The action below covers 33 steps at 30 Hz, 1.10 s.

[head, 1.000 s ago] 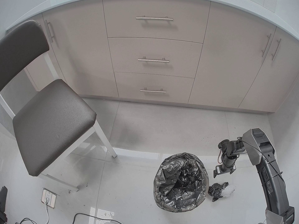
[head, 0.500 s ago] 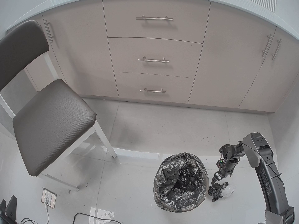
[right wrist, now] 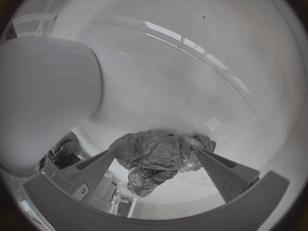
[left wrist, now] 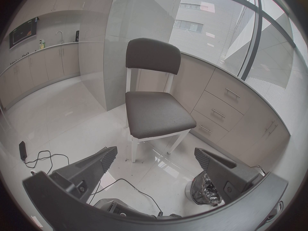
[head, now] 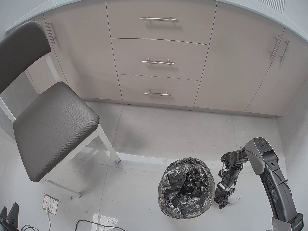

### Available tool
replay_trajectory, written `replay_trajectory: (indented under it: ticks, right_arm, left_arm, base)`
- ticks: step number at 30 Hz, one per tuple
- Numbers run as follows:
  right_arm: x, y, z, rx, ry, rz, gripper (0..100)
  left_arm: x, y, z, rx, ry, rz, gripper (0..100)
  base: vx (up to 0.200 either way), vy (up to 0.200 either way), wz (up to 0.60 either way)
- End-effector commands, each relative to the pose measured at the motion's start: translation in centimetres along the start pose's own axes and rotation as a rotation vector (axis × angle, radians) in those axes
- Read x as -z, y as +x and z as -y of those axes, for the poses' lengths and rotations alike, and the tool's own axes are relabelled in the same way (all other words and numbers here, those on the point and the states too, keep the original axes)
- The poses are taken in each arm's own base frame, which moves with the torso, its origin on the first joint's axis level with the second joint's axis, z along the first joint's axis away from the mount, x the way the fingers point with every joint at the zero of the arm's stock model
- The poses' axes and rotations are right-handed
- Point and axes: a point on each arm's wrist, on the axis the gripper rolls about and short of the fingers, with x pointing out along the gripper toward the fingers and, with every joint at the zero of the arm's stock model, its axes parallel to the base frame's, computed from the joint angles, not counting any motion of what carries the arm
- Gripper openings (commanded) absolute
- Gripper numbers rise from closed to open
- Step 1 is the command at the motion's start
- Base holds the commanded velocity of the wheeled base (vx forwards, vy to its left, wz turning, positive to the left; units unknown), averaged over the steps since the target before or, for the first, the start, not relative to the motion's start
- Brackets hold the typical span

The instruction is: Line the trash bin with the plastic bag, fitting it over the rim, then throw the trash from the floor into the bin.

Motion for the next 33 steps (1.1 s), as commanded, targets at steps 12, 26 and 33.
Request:
replay_trajectory:
  ticks: [12,26,33]
  right_arm:
    - [-0.1,0.0,-3.4,-0.022,-0.094,-0.116,100]
    - [0.8,-0.1,-2.2,0.111,-0.075,-0.216,100]
    - [-1.4,0.0,-2.0,0.236,-0.072,-0.032,100]
  left_arm:
    - [-0.1,0.1,0.0,-0.004,0.000,-0.007,100]
    - [-0.1,0.1,0.0,-0.004,-0.003,-0.007,100]
    - [0.0,0.1,0.0,-0.005,-0.003,-0.009,100]
  base:
    - [0.000,0.000,0.00]
    - [0.000,0.000,0.00]
    - [0.000,0.000,0.00]
